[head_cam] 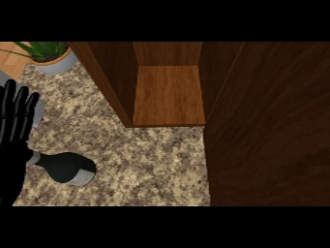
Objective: Pick up the wine, place it into the cabinet and close the cabinet
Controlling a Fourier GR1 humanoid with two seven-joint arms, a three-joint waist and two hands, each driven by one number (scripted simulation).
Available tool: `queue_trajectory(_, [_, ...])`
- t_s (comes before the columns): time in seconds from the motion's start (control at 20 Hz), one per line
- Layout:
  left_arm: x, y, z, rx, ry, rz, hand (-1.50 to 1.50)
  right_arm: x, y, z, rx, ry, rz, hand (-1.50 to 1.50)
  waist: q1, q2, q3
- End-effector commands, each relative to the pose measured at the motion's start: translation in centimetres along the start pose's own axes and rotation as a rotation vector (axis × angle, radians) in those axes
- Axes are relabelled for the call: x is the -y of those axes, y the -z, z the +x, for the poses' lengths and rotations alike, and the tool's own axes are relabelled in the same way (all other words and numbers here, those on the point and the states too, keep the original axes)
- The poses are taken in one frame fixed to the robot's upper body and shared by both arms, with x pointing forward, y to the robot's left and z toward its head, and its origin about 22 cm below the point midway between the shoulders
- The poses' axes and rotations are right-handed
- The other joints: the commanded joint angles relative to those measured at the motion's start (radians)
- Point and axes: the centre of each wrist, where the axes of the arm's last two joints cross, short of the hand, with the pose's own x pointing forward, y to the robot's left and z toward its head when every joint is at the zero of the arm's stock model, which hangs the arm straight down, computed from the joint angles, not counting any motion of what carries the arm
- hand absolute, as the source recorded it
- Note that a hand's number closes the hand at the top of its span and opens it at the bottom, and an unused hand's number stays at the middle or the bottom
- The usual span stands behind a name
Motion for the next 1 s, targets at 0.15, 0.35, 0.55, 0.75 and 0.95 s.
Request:
queue_trajectory(0.15, [1.6, -1.9, 1.3, -0.005, 0.055, 0.121, -1.50, 0.1, -2.6, 1.1, -0.012, 0.055, 0.086, -1.50, 0.021, 0.001, 0.000])
queue_trajectory(0.35, [4.1, -2.3, 1.4, -0.143, -0.224, 0.204, -1.50, 0.1, -3.5, 0.5, -0.134, 0.199, 0.322, -1.50, 0.018, -0.001, -0.001])
queue_trajectory(0.55, [6.1, -2.6, 3.0, -0.130, -0.252, 0.235, -1.50, 1.2, -3.3, 3.8, -0.129, 0.206, 0.355, -1.50, 0.016, 0.001, -0.001])
queue_trajectory(0.75, [9.3, -2.2, 5.5, -0.116, -0.272, 0.240, -1.50, 0.7, -2.8, 5.6, -0.143, 0.215, 0.374, -1.50, 0.016, 0.002, 0.000])
queue_trajectory(0.95, [11.3, -1.9, 7.0, -0.111, -0.269, 0.234, -1.50, 1.2, -3.0, 7.3, -0.148, 0.217, 0.350, -1.50, 0.014, 0.002, 0.000])
